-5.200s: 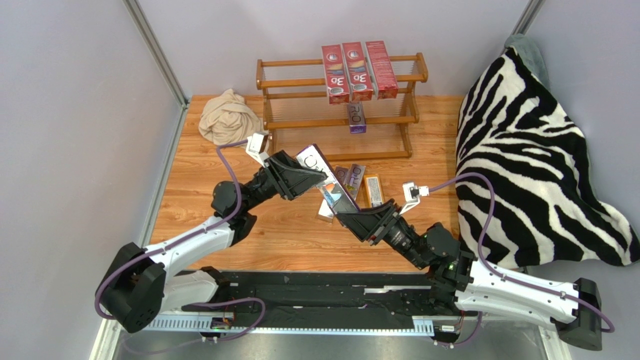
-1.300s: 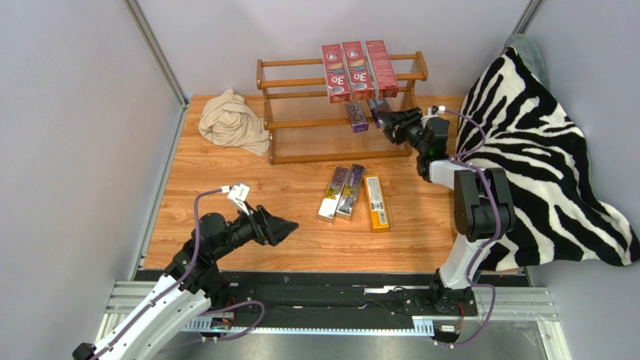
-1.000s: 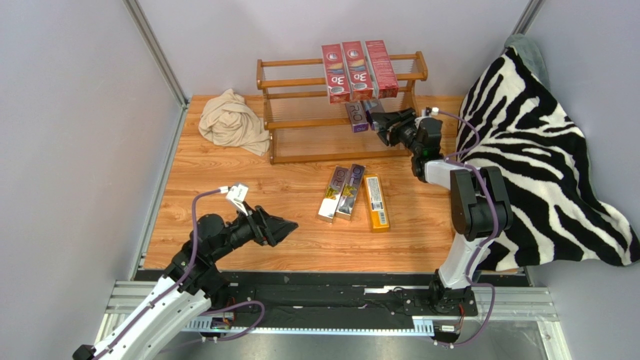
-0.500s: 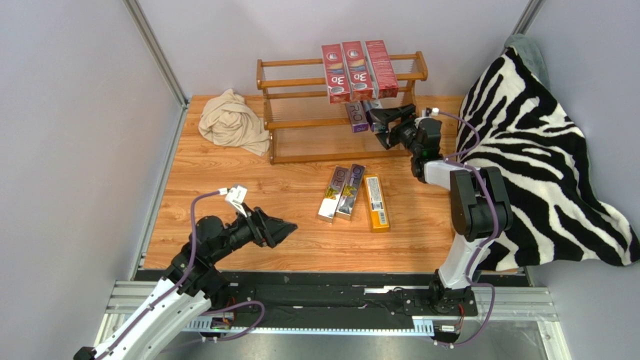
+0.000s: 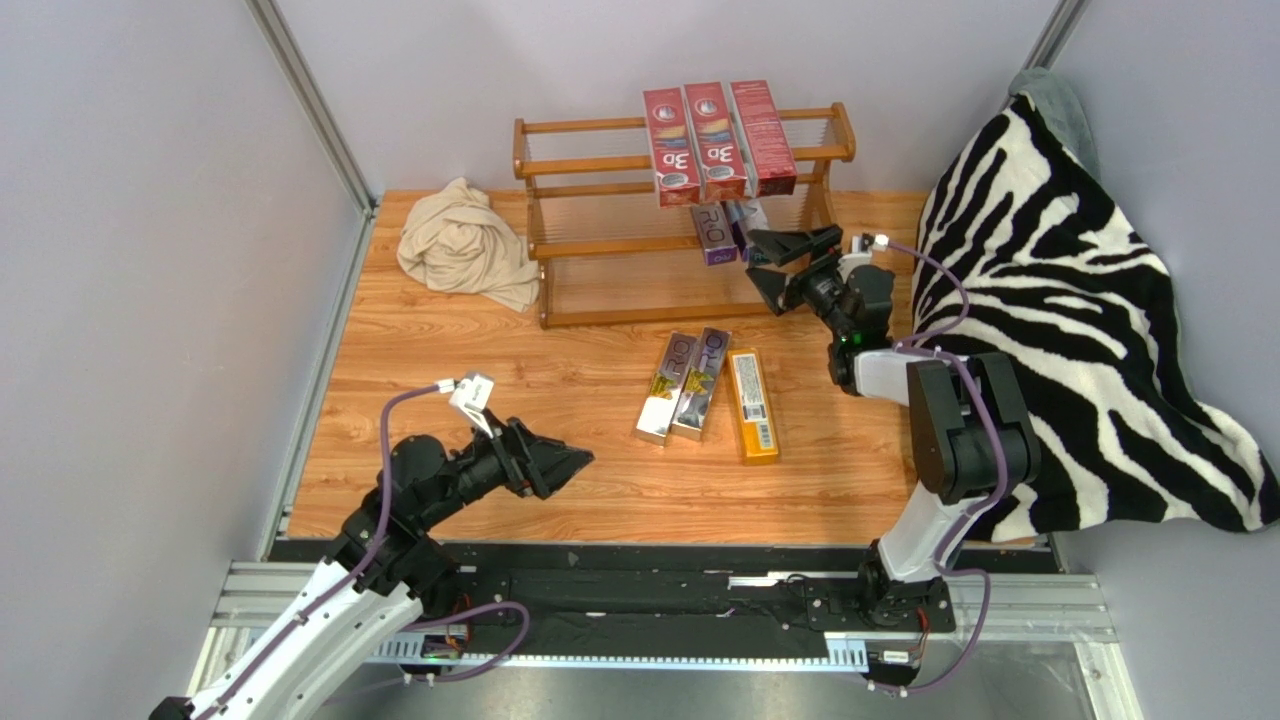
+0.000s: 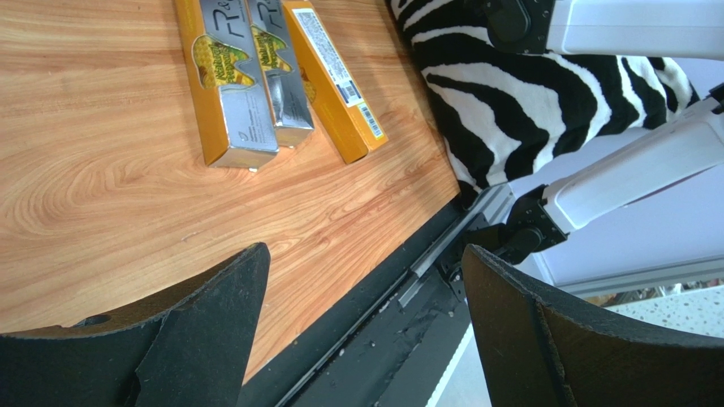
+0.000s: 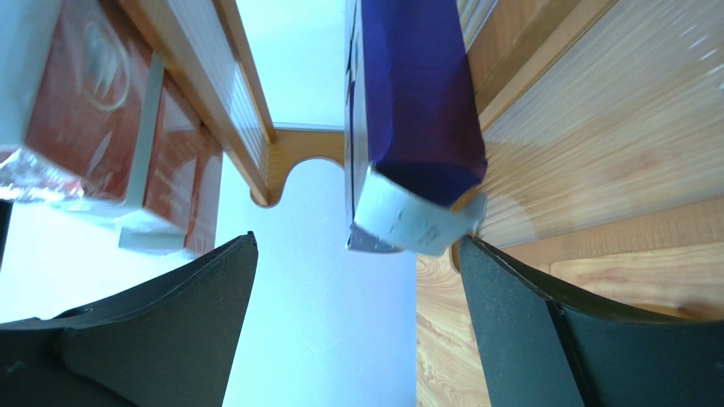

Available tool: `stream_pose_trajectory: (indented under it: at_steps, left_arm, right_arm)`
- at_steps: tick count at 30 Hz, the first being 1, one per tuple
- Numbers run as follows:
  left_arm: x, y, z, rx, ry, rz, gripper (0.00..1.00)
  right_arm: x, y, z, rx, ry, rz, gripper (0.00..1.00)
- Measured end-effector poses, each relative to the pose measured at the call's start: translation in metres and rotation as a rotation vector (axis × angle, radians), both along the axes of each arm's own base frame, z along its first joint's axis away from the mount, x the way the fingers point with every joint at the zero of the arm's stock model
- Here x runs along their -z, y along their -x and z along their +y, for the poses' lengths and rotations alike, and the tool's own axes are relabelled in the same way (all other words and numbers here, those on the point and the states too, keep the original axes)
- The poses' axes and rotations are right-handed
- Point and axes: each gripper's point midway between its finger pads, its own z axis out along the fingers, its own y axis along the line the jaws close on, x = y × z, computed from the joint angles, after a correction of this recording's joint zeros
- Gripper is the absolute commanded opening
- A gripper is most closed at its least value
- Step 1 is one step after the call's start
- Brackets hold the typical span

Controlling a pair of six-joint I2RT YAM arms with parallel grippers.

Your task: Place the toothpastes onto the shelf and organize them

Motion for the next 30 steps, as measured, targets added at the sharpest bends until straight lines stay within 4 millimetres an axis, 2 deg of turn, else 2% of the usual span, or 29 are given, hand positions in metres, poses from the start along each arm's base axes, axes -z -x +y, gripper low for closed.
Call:
stream_pose_trajectory:
  at_steps: [6,10,12,17,20,25,30]
  left_arm:
    - [0.008,-0.004,0.005,-0.021,-0.067,0.012,0.96]
    - [0.006,-0.011,0.004,-0.025,-0.130,0.024,0.96]
    - [0.006,-0.015,0.002,-0.024,-0.153,0.030,0.96]
    - [0.016,-0.019,0.000,-0.017,-0.189,0.051,0.96]
    - [0.017,-0.019,0.000,-0.017,-0.191,0.051,0.96]
    - [0.014,-0.019,0.000,-0.018,-0.179,0.036,0.95]
    - [0.017,-0.019,0.001,-0.020,-0.186,0.045,0.95]
  right_arm:
    - [-0.004,0.028,-0.004,0.004,-0.007,-0.013,0.96]
    - [-0.011,0.057,-0.009,0.015,0.026,-0.031,0.96]
    - [-0.013,0.074,-0.013,0.025,0.082,-0.036,0.96]
    - [-0.019,0.100,-0.025,0.060,0.289,-0.056,0.96]
    - [-0.004,0.113,-0.036,0.075,0.435,-0.011,0.96]
    - [0.039,0.141,-0.047,0.048,0.662,0.118,0.96]
    - [0.070,0.183,-0.031,-0.053,0.835,0.165,0.96]
